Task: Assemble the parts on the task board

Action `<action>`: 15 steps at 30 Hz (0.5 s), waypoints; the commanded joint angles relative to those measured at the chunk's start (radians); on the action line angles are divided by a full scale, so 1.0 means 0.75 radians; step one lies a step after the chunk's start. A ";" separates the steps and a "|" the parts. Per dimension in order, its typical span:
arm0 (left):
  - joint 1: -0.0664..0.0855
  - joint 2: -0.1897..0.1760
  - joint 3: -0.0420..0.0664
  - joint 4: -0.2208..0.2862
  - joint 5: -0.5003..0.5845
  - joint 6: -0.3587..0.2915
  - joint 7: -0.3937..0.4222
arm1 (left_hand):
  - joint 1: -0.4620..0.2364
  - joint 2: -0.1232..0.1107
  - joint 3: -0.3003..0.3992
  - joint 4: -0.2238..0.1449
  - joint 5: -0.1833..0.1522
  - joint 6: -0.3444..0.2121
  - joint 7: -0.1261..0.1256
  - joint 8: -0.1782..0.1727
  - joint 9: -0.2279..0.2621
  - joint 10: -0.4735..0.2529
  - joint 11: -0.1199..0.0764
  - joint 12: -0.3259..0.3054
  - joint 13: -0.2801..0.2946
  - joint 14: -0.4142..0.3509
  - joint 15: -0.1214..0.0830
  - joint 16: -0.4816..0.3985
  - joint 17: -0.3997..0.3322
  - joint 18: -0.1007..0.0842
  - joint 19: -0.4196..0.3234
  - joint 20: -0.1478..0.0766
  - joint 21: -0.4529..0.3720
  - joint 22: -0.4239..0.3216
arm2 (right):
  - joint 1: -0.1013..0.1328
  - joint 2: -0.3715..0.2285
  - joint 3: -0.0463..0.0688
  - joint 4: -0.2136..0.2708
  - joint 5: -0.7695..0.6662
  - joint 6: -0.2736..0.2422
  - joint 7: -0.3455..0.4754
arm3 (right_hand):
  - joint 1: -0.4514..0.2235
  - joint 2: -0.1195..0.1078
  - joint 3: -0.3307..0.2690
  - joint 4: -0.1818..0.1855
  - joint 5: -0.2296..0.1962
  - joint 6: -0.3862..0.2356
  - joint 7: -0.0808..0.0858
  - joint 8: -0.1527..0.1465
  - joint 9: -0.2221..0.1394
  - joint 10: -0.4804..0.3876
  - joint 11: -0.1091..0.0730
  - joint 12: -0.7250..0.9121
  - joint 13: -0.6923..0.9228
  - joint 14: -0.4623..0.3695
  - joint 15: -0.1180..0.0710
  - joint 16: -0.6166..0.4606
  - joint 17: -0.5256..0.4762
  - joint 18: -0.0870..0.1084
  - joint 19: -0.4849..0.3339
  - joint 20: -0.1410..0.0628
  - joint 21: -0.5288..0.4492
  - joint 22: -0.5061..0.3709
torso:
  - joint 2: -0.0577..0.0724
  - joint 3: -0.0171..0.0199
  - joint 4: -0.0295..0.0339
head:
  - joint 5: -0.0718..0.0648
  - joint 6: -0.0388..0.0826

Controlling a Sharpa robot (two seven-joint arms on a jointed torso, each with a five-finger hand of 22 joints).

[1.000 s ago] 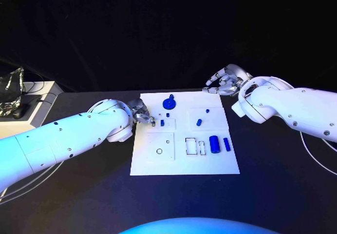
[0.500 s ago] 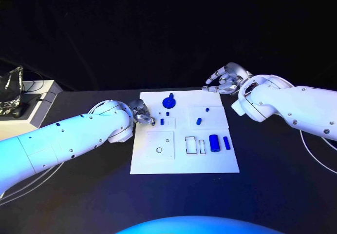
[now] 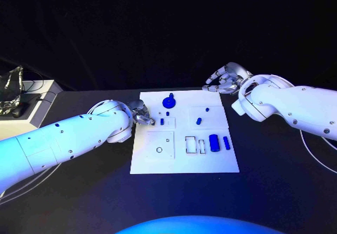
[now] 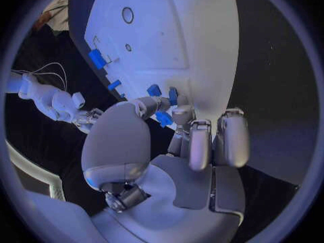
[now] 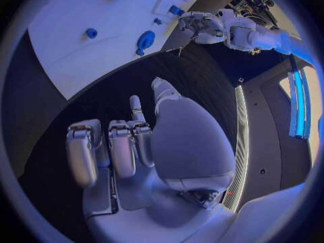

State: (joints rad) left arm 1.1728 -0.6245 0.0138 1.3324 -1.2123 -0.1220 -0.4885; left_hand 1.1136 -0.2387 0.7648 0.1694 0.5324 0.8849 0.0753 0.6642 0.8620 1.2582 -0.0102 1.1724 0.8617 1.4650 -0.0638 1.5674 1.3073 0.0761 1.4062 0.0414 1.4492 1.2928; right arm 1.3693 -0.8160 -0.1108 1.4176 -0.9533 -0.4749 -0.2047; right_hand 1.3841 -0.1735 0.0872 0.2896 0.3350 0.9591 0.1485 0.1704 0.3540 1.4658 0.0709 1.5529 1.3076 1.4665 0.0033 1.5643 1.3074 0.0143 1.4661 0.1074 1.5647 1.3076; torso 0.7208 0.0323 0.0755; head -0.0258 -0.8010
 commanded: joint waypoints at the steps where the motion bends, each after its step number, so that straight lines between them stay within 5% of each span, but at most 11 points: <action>1: -0.003 -0.002 -0.002 0.002 -0.023 0.045 0.005 | 0.016 0.001 0.268 -0.260 0.002 0.018 -0.013 0.006 0.001 0.003 -0.004 -0.007 -0.005 0.139 -0.012 0.001 0.345 -0.017 0.010 -0.004 0.006 0.001 | 0.000 -0.001 0.000 0.001 -0.013 0.008 0.010 | -0.013 -0.003 0.006 0.001 -0.003 -0.008 0.001 0.005 0.001 0.114 -0.004 -0.004 0.325 0.138 -0.009 0.008 0.348 -0.017 0.136 -0.010 0.001 0.347 | 0.000 0.0000 0.0008 | 0.000 0.000; 15: -0.003 -0.001 -0.003 0.000 -0.024 0.055 0.003 | 0.016 0.001 0.269 -0.260 0.001 0.018 -0.013 0.005 0.001 0.004 -0.004 -0.008 -0.005 0.139 -0.012 0.002 0.345 -0.017 0.010 -0.004 0.006 0.002 | 0.000 -0.003 0.000 0.002 -0.014 0.008 0.010 | -0.013 -0.003 0.006 0.001 -0.003 -0.008 0.001 0.005 0.001 0.114 -0.004 -0.004 0.325 0.138 -0.009 0.008 0.348 -0.017 0.136 -0.010 0.001 0.347 | 0.001 0.0014 -0.0009 | -0.001 0.000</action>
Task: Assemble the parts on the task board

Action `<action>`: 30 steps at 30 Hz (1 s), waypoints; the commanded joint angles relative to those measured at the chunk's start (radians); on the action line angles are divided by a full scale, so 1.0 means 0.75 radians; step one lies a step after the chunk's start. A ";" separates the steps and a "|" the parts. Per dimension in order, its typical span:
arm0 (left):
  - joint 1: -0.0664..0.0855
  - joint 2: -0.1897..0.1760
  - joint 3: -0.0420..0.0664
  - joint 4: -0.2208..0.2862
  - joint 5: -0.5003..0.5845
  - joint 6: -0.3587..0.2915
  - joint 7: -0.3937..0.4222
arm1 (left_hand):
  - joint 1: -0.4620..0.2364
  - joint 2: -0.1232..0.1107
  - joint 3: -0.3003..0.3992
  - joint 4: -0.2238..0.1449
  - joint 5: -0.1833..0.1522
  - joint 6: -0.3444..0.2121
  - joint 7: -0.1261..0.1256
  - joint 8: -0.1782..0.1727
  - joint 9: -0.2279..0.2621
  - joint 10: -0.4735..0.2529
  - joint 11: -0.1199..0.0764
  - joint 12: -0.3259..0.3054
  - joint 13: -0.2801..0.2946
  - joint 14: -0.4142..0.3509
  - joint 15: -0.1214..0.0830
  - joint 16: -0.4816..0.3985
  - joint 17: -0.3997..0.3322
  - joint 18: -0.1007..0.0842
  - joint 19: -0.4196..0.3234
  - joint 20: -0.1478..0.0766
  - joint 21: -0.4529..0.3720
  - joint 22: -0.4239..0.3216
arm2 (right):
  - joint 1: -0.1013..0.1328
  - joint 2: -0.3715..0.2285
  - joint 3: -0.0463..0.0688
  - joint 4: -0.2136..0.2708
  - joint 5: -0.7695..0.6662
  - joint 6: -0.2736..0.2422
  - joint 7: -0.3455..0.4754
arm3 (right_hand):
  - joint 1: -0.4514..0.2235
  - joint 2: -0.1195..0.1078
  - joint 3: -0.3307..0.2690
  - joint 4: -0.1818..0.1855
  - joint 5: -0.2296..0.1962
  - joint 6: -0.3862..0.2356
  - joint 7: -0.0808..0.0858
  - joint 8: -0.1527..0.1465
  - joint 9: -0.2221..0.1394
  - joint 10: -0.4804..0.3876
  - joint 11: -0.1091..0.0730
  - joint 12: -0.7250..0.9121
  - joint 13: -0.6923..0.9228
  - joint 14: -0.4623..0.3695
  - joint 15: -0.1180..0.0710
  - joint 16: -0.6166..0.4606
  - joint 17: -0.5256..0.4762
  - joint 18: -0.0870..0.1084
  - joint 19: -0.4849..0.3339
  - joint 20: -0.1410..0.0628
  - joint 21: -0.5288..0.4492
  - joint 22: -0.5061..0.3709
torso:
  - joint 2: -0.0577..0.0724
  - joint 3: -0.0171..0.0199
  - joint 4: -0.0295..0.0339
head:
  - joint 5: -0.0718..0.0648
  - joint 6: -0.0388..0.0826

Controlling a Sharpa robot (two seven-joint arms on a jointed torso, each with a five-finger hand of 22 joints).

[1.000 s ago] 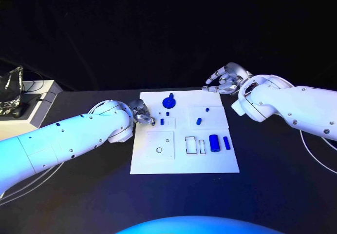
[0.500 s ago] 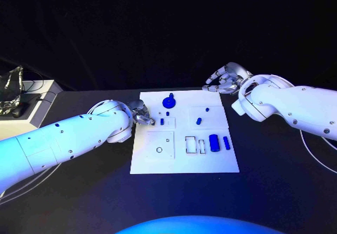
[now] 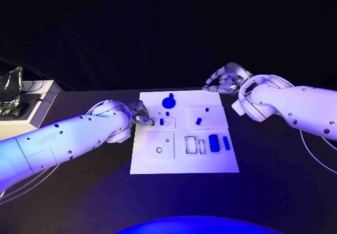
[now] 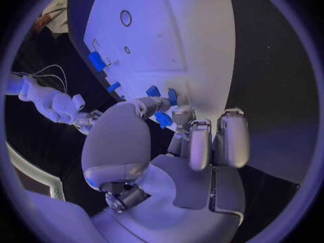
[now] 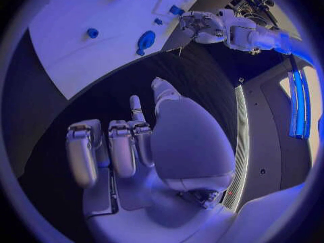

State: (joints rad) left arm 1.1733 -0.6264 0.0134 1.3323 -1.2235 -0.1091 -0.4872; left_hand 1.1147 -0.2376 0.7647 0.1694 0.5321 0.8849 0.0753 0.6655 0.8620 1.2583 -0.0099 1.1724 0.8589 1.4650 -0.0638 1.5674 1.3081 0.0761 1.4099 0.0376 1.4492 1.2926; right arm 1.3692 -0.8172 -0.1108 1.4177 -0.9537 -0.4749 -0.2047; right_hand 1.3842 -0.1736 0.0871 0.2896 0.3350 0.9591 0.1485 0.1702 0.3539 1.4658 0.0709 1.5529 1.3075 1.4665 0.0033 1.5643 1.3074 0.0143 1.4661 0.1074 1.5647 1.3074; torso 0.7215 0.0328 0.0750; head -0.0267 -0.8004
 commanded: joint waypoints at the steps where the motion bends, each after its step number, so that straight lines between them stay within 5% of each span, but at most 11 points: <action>1: -0.003 0.002 -0.003 -0.001 -0.007 0.039 0.001 | 0.014 -0.001 0.269 -0.260 0.002 0.018 -0.013 0.003 0.001 0.003 -0.005 -0.009 -0.002 0.139 -0.012 0.002 0.344 -0.017 0.005 0.001 0.006 0.002 | 0.000 -0.001 0.000 0.002 -0.013 0.008 0.010 | -0.013 -0.003 0.006 0.001 -0.003 -0.008 0.001 0.005 0.001 0.114 -0.004 -0.004 0.325 0.138 -0.009 0.008 0.348 -0.017 0.136 -0.010 0.001 0.347 | 0.001 0.0011 0.0001 | 0.001 -0.002; 11: -0.003 0.014 -0.003 -0.009 0.035 0.049 -0.003 | 0.006 0.000 0.264 -0.246 -0.013 0.016 -0.012 0.000 0.001 0.001 -0.004 -0.022 -0.016 0.139 -0.012 0.002 0.345 -0.016 0.002 0.000 0.004 -0.003 | 0.000 -0.003 0.000 0.005 -0.014 0.006 0.010 | -0.013 -0.003 0.006 0.001 -0.003 -0.008 0.001 0.005 0.001 0.114 -0.004 -0.004 0.325 0.138 -0.009 0.008 0.348 -0.017 0.136 -0.010 0.001 0.347 | -0.001 0.0018 0.0001 | 0.001 -0.003; 30: -0.003 0.024 -0.003 -0.023 0.083 0.014 0.001 | -0.019 -0.012 0.074 -0.184 -0.036 0.011 -0.042 0.010 0.026 0.046 -0.025 -0.034 -0.011 0.140 -0.026 0.002 0.345 -0.017 0.006 -0.010 -0.005 -0.002 | 0.000 -0.005 0.000 0.006 -0.015 0.003 0.010 | -0.015 -0.003 0.007 0.001 -0.003 -0.009 0.001 0.006 0.003 0.113 -0.004 -0.006 0.324 0.138 -0.010 0.007 0.347 -0.017 0.136 -0.010 0.000 0.346 | -0.001 0.0008 -0.0002 | 0.002 -0.003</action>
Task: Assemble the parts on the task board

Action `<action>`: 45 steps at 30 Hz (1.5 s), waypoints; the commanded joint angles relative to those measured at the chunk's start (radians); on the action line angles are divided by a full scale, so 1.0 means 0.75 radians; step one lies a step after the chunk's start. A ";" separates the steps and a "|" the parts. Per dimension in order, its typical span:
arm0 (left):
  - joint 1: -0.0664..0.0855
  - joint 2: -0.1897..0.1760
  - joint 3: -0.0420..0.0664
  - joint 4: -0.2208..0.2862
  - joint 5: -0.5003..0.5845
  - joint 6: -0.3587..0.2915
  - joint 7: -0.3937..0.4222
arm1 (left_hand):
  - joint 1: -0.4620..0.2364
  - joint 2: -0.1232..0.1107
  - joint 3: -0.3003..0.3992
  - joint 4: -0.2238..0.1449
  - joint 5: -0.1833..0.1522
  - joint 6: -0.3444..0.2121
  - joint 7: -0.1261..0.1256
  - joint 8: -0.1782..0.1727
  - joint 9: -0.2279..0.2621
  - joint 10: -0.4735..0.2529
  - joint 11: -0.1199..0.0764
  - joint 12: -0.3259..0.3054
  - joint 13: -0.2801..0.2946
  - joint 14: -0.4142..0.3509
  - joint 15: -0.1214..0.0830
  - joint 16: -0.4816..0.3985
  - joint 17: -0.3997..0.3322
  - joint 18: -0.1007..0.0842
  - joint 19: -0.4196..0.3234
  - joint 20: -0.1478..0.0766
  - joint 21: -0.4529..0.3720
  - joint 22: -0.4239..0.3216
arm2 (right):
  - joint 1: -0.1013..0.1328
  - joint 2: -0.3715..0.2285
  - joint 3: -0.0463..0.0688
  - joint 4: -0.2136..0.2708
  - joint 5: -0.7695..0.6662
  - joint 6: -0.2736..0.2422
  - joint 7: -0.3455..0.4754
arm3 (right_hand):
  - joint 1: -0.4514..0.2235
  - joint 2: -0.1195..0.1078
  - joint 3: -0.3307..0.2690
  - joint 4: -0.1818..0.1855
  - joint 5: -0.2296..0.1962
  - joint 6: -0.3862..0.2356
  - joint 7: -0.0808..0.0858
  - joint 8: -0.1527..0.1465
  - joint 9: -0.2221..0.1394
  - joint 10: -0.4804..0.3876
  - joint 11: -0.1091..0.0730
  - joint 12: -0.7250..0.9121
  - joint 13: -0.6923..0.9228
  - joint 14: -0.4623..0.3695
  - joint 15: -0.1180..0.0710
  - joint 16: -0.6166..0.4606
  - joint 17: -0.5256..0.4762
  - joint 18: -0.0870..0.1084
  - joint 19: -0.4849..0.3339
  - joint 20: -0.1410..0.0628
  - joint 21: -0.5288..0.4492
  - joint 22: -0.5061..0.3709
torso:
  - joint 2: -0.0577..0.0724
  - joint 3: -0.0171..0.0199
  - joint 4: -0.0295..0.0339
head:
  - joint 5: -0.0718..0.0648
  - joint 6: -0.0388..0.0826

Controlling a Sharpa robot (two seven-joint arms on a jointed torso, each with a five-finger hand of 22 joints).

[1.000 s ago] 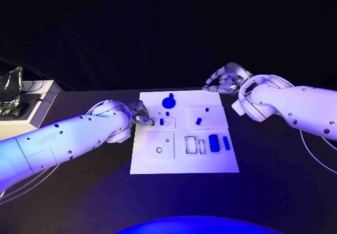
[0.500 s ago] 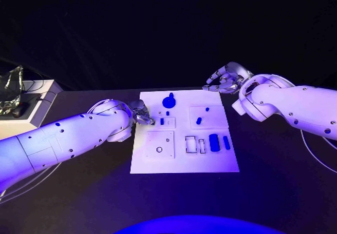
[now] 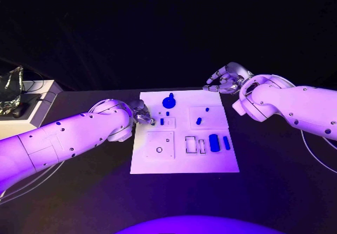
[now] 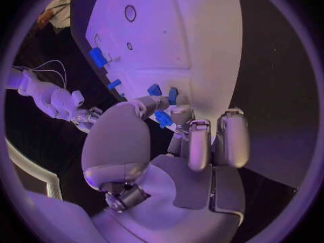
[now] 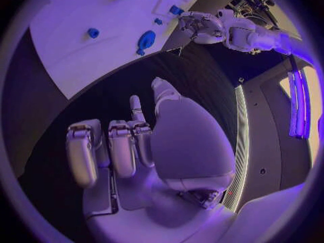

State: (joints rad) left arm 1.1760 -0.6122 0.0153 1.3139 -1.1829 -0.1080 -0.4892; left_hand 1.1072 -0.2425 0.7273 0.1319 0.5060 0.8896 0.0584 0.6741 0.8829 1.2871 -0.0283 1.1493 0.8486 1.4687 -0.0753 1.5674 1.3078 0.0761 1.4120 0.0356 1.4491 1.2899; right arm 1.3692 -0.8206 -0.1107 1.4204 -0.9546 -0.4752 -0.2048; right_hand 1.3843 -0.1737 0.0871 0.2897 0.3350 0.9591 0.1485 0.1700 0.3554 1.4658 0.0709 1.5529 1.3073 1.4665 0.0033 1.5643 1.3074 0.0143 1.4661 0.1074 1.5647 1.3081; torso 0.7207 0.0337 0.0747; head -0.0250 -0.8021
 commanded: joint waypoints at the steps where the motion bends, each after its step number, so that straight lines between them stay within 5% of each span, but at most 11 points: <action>1: -0.007 0.006 -0.005 0.001 0.030 0.009 0.004 | -0.009 -0.006 0.120 -0.132 -0.001 0.005 -0.021 -0.002 -0.002 0.007 -0.001 -0.004 0.002 0.135 -0.011 0.002 0.345 -0.017 0.002 -0.008 -0.006 0.000 | 0.000 0.000 0.000 0.002 -0.014 0.003 0.010 | -0.015 -0.003 0.007 0.001 -0.003 -0.009 0.001 0.006 0.001 0.113 -0.004 -0.006 0.324 0.138 -0.010 0.007 0.347 -0.017 0.136 -0.010 0.000 0.345 | 0.000 -0.0003 0.0006 | 0.000 0.000; 16: -0.006 0.006 -0.005 -0.009 0.031 0.004 0.001 | -0.027 -0.014 0.039 -0.071 0.000 0.020 -0.031 -0.022 -0.017 0.005 -0.009 -0.011 -0.001 0.133 -0.019 0.000 0.341 -0.017 0.005 -0.016 -0.010 -0.002 | 0.000 -0.001 0.000 0.001 -0.015 0.003 0.010 | -0.015 -0.003 0.007 0.001 -0.003 -0.009 0.001 0.006 0.001 0.113 -0.004 -0.006 0.324 0.138 -0.010 0.007 0.347 -0.017 0.136 -0.010 0.000 0.345 | 0.001 -0.0009 0.0006 | -0.002 -0.002; 30: -0.006 0.005 -0.005 -0.014 0.036 0.006 -0.001 | -0.054 -0.032 -0.169 0.080 0.003 0.052 -0.027 -0.067 -0.051 -0.004 -0.005 -0.021 -0.002 0.132 -0.016 -0.003 0.336 -0.017 0.006 -0.015 -0.018 -0.007 | 0.000 -0.001 0.000 0.002 -0.016 0.000 0.011 | -0.015 -0.003 0.007 0.001 -0.003 -0.009 0.001 0.006 0.001 0.113 -0.004 -0.006 0.324 0.138 -0.010 0.007 0.347 -0.017 0.136 -0.010 0.000 0.345 | 0.001 -0.0009 0.0004 | 0.000 -0.002; 45: -0.006 0.005 -0.005 -0.023 0.036 -0.005 -0.003 | -0.045 -0.039 -0.240 0.128 0.005 0.055 -0.024 -0.078 -0.056 -0.008 -0.003 -0.026 -0.003 0.131 -0.014 -0.005 0.332 -0.016 0.005 -0.014 -0.022 -0.011 | 0.000 -0.002 0.000 0.000 -0.019 -0.003 0.010 | -0.014 -0.004 0.009 0.000 0.000 -0.011 0.001 0.007 0.003 0.111 -0.004 -0.008 0.323 0.138 -0.010 0.007 0.345 -0.016 0.134 -0.010 -0.003 0.344 | 0.000 -0.0013 0.0004 | -0.002 -0.003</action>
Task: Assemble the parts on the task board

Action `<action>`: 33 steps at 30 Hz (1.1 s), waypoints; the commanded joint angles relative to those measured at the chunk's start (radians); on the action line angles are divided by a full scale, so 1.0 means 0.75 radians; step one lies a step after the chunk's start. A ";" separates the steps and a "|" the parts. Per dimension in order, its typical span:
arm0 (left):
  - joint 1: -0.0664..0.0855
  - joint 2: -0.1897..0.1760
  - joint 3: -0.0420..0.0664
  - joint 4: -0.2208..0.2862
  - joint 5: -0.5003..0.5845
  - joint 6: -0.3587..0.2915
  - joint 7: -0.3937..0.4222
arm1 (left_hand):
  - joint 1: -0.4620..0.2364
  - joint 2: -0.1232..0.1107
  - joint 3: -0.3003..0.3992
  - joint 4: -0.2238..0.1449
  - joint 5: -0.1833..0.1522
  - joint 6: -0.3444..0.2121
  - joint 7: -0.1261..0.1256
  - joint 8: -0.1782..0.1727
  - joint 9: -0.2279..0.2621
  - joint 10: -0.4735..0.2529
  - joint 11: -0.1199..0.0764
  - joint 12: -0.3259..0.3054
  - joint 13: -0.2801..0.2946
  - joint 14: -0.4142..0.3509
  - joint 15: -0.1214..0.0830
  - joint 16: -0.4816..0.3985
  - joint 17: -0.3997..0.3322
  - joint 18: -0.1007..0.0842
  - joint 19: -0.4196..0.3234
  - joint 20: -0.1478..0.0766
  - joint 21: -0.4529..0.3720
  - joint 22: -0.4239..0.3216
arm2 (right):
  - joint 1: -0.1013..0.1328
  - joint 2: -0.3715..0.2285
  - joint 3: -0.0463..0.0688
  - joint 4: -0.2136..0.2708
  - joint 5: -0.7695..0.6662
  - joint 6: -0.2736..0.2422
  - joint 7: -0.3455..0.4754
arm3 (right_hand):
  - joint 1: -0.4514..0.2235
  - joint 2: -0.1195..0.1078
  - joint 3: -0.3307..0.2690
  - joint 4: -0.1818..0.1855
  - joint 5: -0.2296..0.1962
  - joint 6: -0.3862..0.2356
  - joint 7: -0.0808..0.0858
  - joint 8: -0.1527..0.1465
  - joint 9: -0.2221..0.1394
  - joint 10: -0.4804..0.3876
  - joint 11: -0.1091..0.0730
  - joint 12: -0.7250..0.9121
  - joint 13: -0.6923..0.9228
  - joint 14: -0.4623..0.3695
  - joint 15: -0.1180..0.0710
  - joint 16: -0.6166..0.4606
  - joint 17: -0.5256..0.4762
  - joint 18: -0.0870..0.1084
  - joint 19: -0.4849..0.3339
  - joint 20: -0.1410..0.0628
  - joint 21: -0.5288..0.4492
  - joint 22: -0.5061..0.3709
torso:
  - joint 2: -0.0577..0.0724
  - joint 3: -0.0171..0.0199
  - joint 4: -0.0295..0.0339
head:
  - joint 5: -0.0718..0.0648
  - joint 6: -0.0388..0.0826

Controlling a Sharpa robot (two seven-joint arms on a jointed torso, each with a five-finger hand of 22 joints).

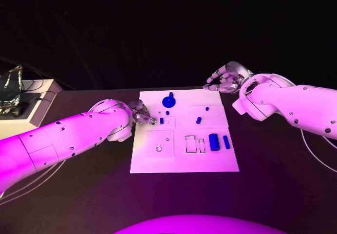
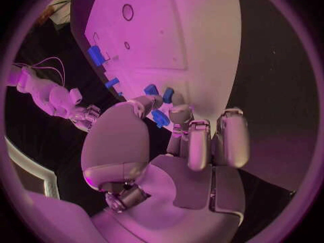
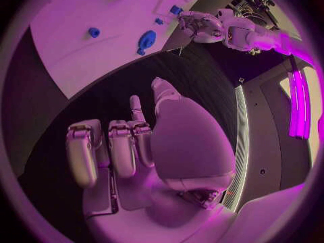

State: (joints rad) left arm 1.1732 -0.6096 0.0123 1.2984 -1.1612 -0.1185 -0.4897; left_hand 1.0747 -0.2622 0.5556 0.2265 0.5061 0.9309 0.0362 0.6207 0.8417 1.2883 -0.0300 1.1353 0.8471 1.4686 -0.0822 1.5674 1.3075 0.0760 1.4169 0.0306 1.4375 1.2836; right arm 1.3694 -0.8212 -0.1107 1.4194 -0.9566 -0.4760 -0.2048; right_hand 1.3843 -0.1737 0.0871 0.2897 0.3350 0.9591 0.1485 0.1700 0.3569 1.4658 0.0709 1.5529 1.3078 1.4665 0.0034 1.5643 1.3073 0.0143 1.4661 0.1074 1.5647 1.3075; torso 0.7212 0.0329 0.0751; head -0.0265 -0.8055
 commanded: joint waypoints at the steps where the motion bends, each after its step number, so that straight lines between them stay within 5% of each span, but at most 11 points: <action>1: -0.002 0.001 -0.001 -0.003 0.007 0.008 -0.003 | 0.000 -0.013 -0.018 0.007 0.005 -0.001 0.006 -0.007 -0.002 -0.010 0.000 -0.008 -0.002 0.131 -0.005 -0.005 0.332 -0.016 -0.002 -0.007 -0.007 -0.003 | 0.000 -0.001 0.000 0.001 -0.016 -0.002 0.010 | -0.014 -0.004 0.009 0.000 0.000 -0.011 0.001 0.007 0.001 0.111 -0.004 -0.008 0.322 0.138 -0.010 0.007 0.345 -0.016 0.134 -0.010 -0.003 0.344 | 0.000 -0.0005 0.0001 | 0.000 0.001; 11: -0.003 -0.018 0.002 0.020 0.019 0.003 -0.004 | 0.004 -0.021 -0.177 0.086 0.003 -0.003 0.014 -0.021 -0.004 -0.018 0.007 -0.017 -0.008 0.129 0.001 -0.008 0.326 -0.015 -0.005 -0.003 -0.013 -0.010 | 0.000 -0.002 0.000 -0.001 -0.017 -0.003 0.012 | -0.014 -0.004 0.009 0.000 0.000 -0.011 0.001 0.007 0.001 0.111 -0.004 -0.008 0.322 0.138 -0.010 0.007 0.345 -0.016 0.134 -0.010 -0.003 0.344 | 0.000 -0.0027 0.0001 | -0.001 0.006; 17: -0.004 -0.035 0.018 0.045 0.051 -0.027 -0.002 | -0.037 0.006 -0.259 0.090 0.004 -0.010 0.019 -0.034 -0.011 -0.028 0.012 -0.028 -0.020 0.128 0.006 -0.009 0.325 -0.014 -0.007 0.000 -0.016 -0.014 | 0.000 -0.001 0.000 -0.003 -0.017 -0.004 0.013 | -0.014 -0.004 0.009 0.000 0.000 -0.011 0.001 0.007 0.001 0.111 -0.004 -0.008 0.322 0.138 -0.010 0.007 0.345 -0.016 0.134 -0.010 -0.003 0.344 | 0.000 -0.0029 0.0005 | -0.001 0.008; 20: -0.006 -0.042 0.031 0.051 0.072 -0.047 0.003 | -0.066 0.047 -0.386 0.091 -0.046 -0.024 0.024 -0.048 -0.016 -0.048 0.017 -0.051 -0.050 0.128 0.011 -0.009 0.324 -0.013 -0.009 0.003 -0.019 -0.017 | 0.000 -0.001 0.000 -0.003 -0.018 -0.005 0.014 | -0.014 -0.004 0.009 0.000 0.000 -0.011 0.001 0.007 0.001 0.111 -0.004 -0.008 0.322 0.138 -0.010 0.007 0.345 -0.016 0.134 -0.010 -0.003 0.344 | 0.000 -0.0026 0.0010 | -0.001 0.009; 22: -0.008 -0.048 0.044 0.054 0.088 -0.061 0.009 | -0.053 0.102 -0.515 0.093 -0.124 -0.047 0.032 -0.060 -0.021 -0.075 0.025 -0.084 -0.099 0.128 0.016 -0.009 0.324 -0.012 -0.012 0.006 -0.023 -0.022 | 0.000 -0.001 0.000 -0.003 -0.019 -0.005 0.014 | -0.014 -0.004 0.009 0.000 0.000 -0.011 0.001 0.007 0.001 0.111 -0.004 -0.008 0.322 0.138 -0.010 0.007 0.345 -0.016 0.134 -0.010 -0.003 0.344 | 0.001 -0.0020 0.0008 | -0.002 0.010; 25: -0.015 -0.056 0.065 0.059 0.113 -0.079 0.023 | -0.054 0.135 -0.600 0.093 -0.165 -0.059 0.039 -0.064 -0.023 -0.089 0.031 -0.098 -0.123 0.128 0.022 -0.010 0.323 -0.010 -0.014 0.011 -0.026 -0.025 | -0.001 -0.001 0.000 -0.004 -0.020 -0.005 0.015 | -0.014 -0.004 0.009 0.000 0.000 -0.011 0.001 0.007 0.001 0.111 -0.004 -0.008 0.322 0.138 -0.010 0.007 0.345 -0.016 0.134 -0.010 -0.003 0.344 | 0.000 -0.0020 0.0007 | -0.001 0.010; 31: -0.048 -0.077 0.132 0.072 0.152 -0.116 0.061 | -0.044 0.168 -0.669 0.093 -0.178 -0.096 0.055 -0.087 -0.039 -0.118 0.044 -0.123 -0.164 0.124 0.033 -0.016 0.312 -0.006 -0.026 0.017 -0.037 -0.045 | -0.001 -0.003 0.000 -0.003 -0.020 -0.005 0.014 | -0.014 -0.004 0.009 0.000 0.000 -0.011 0.001 0.007 0.001 0.111 -0.004 -0.008 0.322 0.138 -0.010 0.007 0.345 -0.016 0.134 -0.010 -0.003 0.344 | 0.001 -0.0008 0.0007 | -0.006 0.015; 33: -0.055 -0.084 0.150 0.076 0.170 -0.137 0.096 | -0.027 0.184 -0.689 0.091 -0.175 -0.142 0.074 -0.105 -0.055 -0.175 0.062 -0.171 -0.237 0.115 0.048 -0.029 0.287 0.002 -0.051 0.027 -0.060 -0.085 | -0.001 -0.005 0.000 -0.002 -0.020 -0.005 0.014 | -0.014 -0.004 0.009 0.000 0.000 -0.011 0.001 0.007 0.001 0.111 -0.004 -0.008 0.322 0.138 -0.010 0.007 0.345 -0.016 0.134 -0.010 -0.003 0.344 | 0.001 -0.0012 0.0009 | -0.006 0.017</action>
State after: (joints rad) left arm 1.1338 -0.6714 0.1227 1.3507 -1.0790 -0.1781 -0.4708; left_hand 1.0557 -0.1286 0.0424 0.2951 0.3780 0.8291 0.0899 0.5453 0.8018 1.1583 0.0144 1.0082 0.6708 1.4656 -0.0495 1.5459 1.3074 0.0759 1.3797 0.0518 1.3930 1.2197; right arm 1.3692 -0.8240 -0.1107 1.4166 -0.9601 -0.4788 -0.2040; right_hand 1.3843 -0.1737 0.0871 0.2897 0.3350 0.9591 0.1485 0.1699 0.3567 1.4658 0.0709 1.5529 1.3075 1.4665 0.0033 1.5643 1.3074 0.0143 1.4661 0.1074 1.5647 1.3081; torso 0.7215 0.0316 0.0757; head -0.0287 -0.7940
